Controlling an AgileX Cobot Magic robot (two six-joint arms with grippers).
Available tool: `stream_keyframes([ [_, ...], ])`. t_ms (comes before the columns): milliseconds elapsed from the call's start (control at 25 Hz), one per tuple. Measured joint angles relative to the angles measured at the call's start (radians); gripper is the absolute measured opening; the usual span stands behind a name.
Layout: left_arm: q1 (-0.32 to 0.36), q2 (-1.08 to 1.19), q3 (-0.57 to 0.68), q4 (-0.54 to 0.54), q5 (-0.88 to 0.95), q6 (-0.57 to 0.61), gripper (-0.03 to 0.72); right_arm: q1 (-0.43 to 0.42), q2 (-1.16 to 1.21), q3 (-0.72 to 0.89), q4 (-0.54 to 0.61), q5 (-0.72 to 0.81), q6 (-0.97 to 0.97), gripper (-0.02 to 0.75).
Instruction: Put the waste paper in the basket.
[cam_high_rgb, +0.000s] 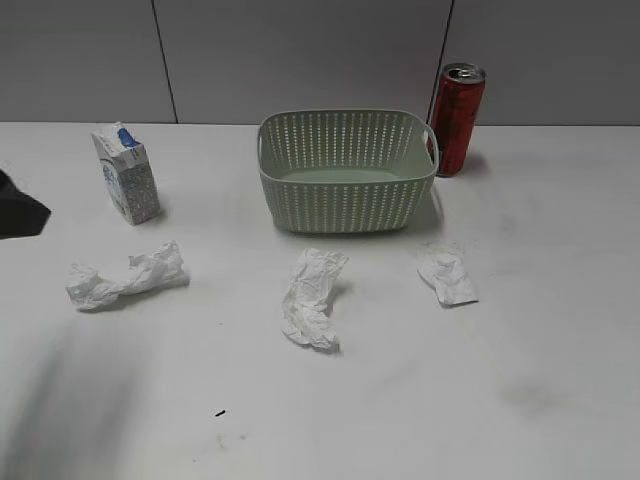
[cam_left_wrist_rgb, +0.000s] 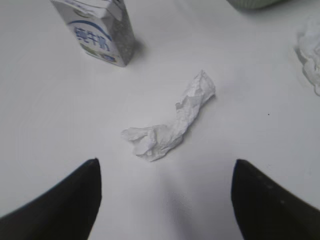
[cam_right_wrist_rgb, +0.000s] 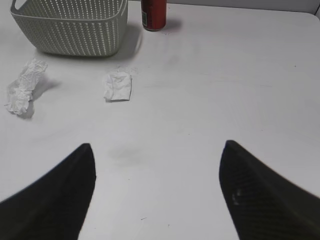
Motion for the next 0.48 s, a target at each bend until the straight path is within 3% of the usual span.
stream_keyframes([
  [480,-0.042,0.525,-0.288,0.000,0.093,0.020,0.593,0.000,0.000,0.000,-0.001,0.000,0.000,0.586],
])
